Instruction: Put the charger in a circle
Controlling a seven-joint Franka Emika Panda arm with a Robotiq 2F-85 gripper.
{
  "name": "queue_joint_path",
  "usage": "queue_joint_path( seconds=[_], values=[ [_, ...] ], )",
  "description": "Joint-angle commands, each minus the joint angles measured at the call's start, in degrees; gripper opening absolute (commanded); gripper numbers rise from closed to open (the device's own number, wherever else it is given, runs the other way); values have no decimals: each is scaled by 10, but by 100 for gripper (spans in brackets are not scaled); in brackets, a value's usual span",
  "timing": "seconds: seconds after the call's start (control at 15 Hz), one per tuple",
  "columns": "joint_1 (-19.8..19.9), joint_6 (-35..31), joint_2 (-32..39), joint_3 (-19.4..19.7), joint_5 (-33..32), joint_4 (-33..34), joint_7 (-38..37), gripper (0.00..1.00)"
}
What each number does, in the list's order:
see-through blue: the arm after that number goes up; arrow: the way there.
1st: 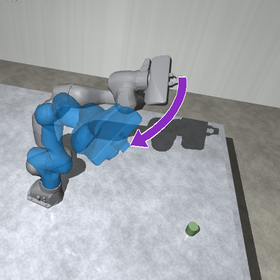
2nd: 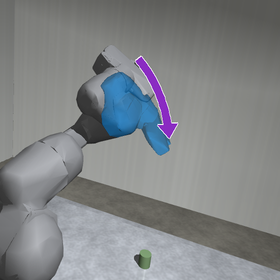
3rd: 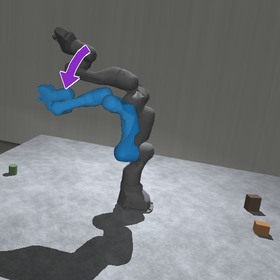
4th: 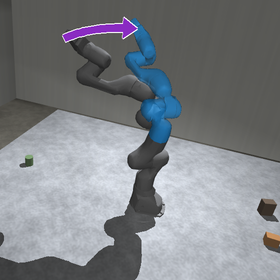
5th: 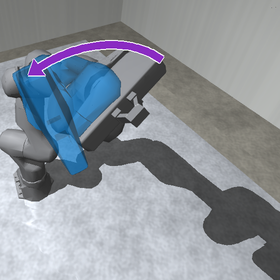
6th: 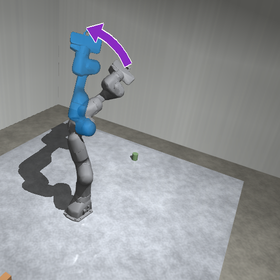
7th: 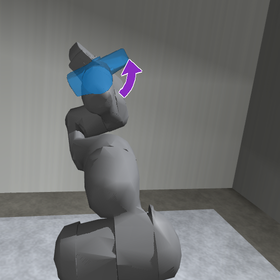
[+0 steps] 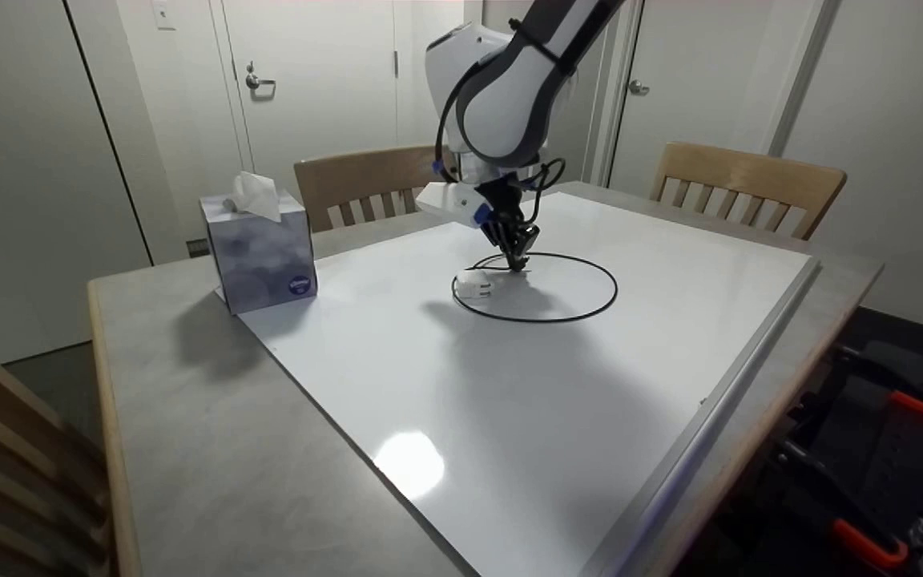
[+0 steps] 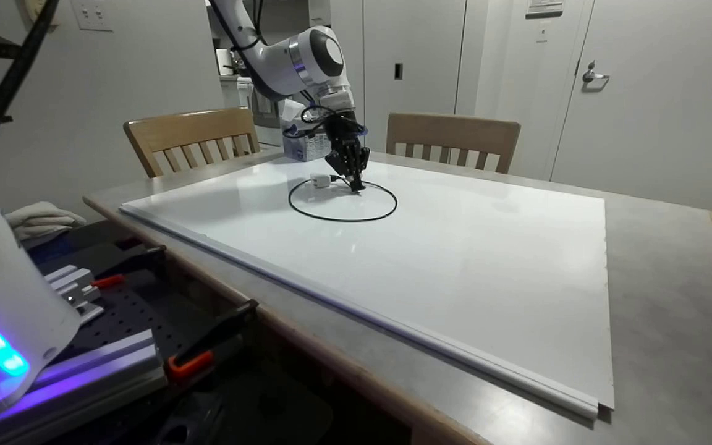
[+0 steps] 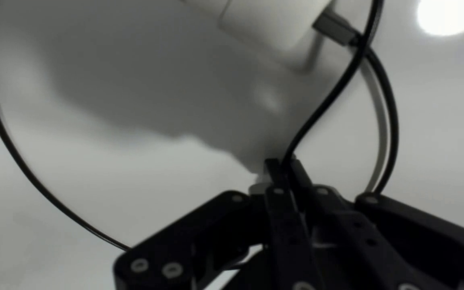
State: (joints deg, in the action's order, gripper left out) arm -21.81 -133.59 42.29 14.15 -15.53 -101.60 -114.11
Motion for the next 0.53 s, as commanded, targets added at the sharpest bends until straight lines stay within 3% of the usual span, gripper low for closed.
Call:
queue_joint_path(
  seconds=[0.0,0.13,0.47],
  values=[
    [9,2,-28,-10,-16,-20,-29,2],
    [14,4,-7,-15,-15,1,-28,7],
    [10,17,0,-10,-23,10,-35,2]
  ],
)
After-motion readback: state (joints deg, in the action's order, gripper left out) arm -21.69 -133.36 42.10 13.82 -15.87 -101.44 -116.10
